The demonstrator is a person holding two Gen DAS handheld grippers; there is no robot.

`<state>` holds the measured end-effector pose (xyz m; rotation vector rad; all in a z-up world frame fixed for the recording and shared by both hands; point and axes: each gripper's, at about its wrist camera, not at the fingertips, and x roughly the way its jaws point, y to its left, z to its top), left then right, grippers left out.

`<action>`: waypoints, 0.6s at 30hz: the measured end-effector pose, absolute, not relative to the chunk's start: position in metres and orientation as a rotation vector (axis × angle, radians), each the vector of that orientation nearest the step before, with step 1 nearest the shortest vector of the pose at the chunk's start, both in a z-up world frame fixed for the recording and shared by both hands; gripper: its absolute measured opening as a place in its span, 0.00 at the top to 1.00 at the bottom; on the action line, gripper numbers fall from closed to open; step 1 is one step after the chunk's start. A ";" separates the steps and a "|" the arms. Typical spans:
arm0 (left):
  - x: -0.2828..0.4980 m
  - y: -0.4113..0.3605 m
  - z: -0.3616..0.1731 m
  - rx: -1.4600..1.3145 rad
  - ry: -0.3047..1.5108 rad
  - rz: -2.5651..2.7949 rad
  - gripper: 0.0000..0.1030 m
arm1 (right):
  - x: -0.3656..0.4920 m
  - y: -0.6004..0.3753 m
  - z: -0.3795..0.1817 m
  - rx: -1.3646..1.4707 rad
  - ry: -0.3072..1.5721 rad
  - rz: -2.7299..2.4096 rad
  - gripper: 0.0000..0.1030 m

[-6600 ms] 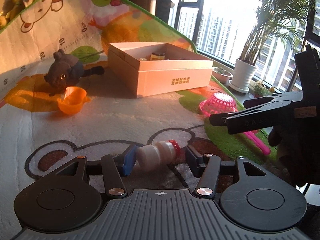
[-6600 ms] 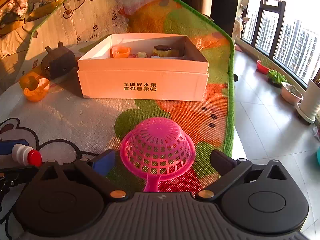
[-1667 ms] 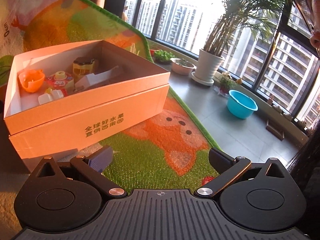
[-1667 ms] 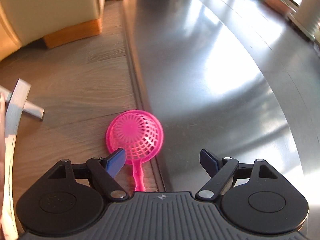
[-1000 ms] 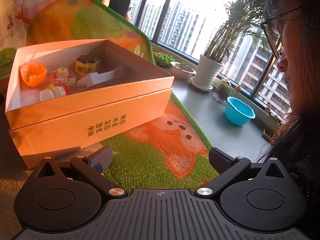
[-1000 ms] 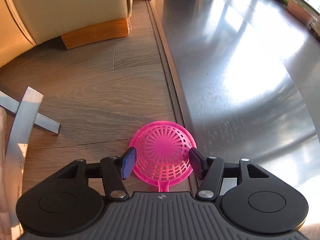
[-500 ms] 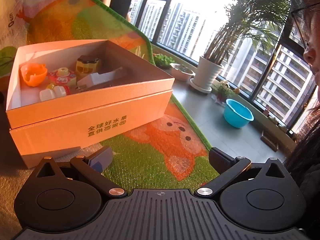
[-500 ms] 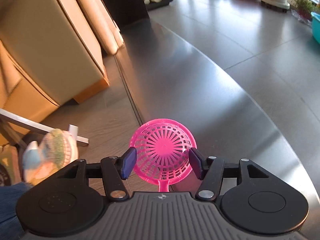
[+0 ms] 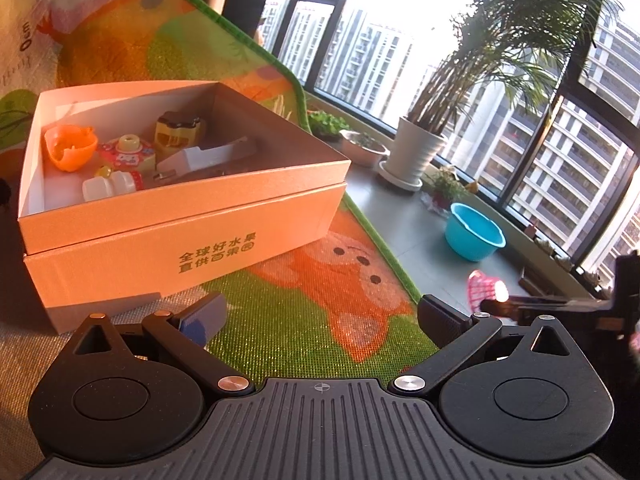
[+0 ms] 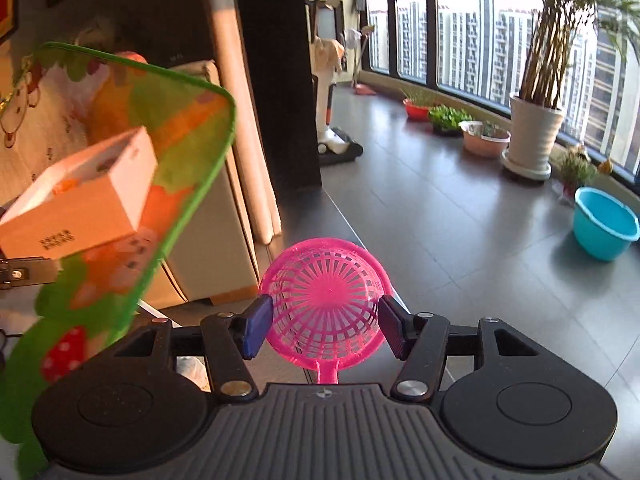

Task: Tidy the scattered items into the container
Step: 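Carry the pink scoop over the box and open the right tool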

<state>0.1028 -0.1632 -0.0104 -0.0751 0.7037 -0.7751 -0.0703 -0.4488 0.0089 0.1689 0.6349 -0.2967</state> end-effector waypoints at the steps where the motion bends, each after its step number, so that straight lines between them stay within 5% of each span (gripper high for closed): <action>1: 0.101 -0.161 -0.009 -0.075 0.693 -0.753 0.00 | -0.074 -0.432 0.025 0.147 0.624 -0.277 0.44; 7: 0.062 -0.106 0.021 -0.129 0.619 -0.645 0.00 | -0.074 -0.337 0.076 0.040 0.625 -0.103 0.43; 18: 0.009 -0.026 0.024 0.000 0.537 -0.440 0.00 | -0.046 -0.226 0.089 -0.105 0.655 0.110 0.43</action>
